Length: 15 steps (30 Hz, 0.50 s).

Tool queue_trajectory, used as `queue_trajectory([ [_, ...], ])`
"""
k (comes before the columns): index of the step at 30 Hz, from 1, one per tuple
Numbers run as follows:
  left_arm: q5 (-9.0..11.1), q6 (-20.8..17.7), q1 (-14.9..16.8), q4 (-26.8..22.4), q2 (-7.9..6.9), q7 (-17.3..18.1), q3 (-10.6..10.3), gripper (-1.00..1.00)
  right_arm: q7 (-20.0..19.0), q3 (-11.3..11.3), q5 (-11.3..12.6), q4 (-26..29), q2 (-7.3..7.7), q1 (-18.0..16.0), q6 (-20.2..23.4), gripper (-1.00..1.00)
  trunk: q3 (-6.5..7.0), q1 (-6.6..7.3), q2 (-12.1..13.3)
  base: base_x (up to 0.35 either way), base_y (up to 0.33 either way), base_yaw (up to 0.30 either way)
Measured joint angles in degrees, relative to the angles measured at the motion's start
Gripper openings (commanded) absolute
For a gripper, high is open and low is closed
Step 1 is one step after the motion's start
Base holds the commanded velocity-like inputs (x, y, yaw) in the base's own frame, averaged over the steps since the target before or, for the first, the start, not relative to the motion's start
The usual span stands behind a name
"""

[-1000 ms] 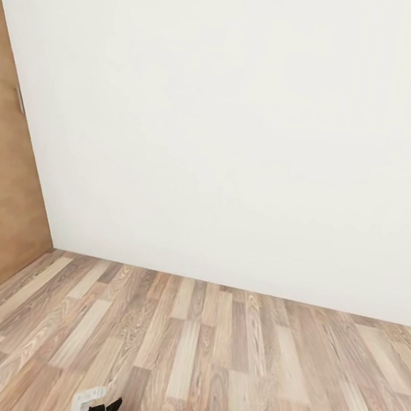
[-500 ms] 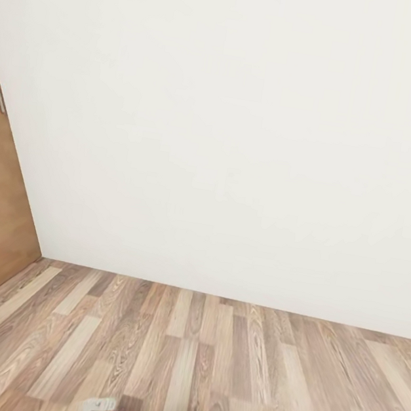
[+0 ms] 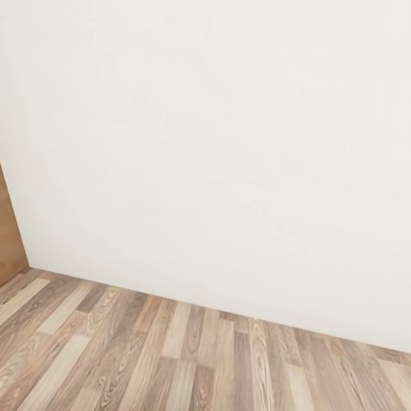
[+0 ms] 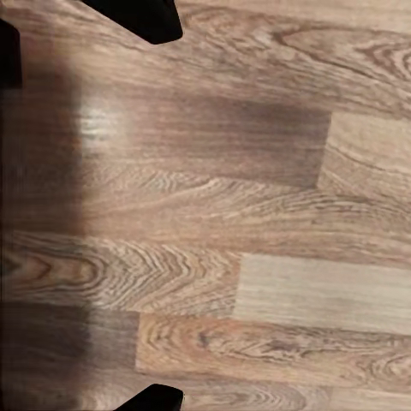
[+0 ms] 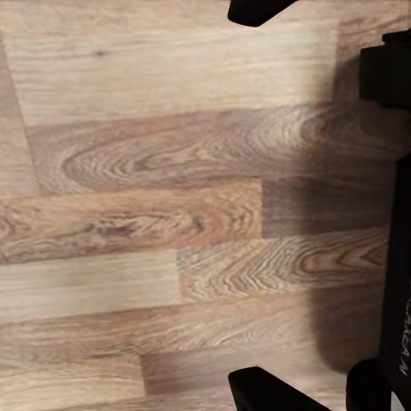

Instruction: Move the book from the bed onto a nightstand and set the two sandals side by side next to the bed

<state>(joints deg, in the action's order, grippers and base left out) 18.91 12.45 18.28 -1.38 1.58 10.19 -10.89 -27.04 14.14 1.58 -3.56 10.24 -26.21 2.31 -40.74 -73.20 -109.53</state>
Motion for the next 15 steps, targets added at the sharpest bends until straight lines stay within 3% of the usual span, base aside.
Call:
queue_trajectory([
  [3,-0.6,0.0,-2.0,0.1,-0.01,0.0,0.0,1.0,0.0,0.0,0.0,-0.7,0.01,0.0,0.0,1.0,0.0,0.0,0.0,0.332,0.0,0.0],
  [7,-1.1,0.1,-2.3,0.1,-0.07,0.0,0.1,1.0,0.0,0.0,0.0,-0.9,0.01,0.1,0.0,1.0,0.0,-0.01,0.0,0.278,0.0,0.0],
  [15,-1.3,0.1,-3.0,0.2,0.0,0.0,0.0,1.0,0.0,0.0,-0.2,-1.0,0.01,1.9,0.0,1.0,0.0,-0.03,0.0,0.15,0.0,0.0],
])
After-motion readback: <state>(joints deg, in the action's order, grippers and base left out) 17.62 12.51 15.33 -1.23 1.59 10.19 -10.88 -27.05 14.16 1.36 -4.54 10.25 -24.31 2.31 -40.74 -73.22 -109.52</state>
